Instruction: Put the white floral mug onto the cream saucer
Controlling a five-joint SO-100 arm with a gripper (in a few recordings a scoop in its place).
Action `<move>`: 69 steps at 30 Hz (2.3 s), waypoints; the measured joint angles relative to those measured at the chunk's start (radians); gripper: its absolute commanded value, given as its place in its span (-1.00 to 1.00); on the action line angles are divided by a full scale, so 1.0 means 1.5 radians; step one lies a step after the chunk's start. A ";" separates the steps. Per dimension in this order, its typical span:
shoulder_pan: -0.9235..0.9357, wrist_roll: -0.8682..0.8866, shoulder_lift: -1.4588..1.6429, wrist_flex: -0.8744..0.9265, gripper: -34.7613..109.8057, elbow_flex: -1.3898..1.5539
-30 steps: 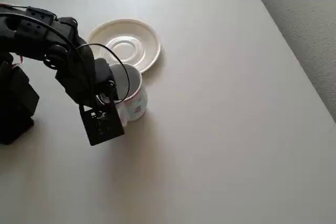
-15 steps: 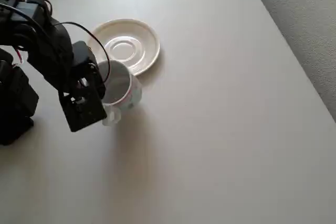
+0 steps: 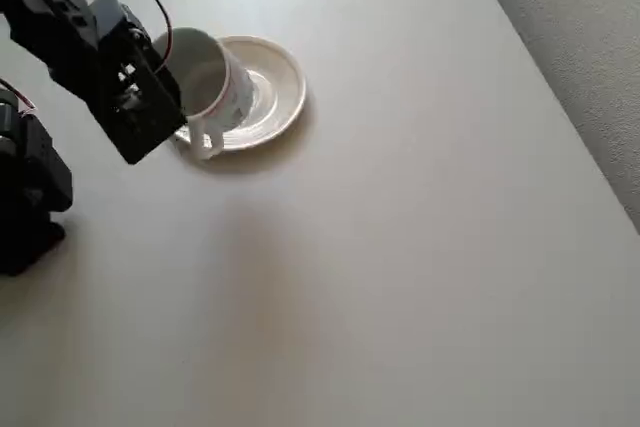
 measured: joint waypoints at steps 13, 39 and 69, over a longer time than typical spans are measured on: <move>-0.116 0.039 -0.106 -0.090 -0.54 0.000; -0.106 0.004 -0.148 -0.227 -0.54 0.106; -0.167 -0.012 -0.233 -0.254 -0.27 0.103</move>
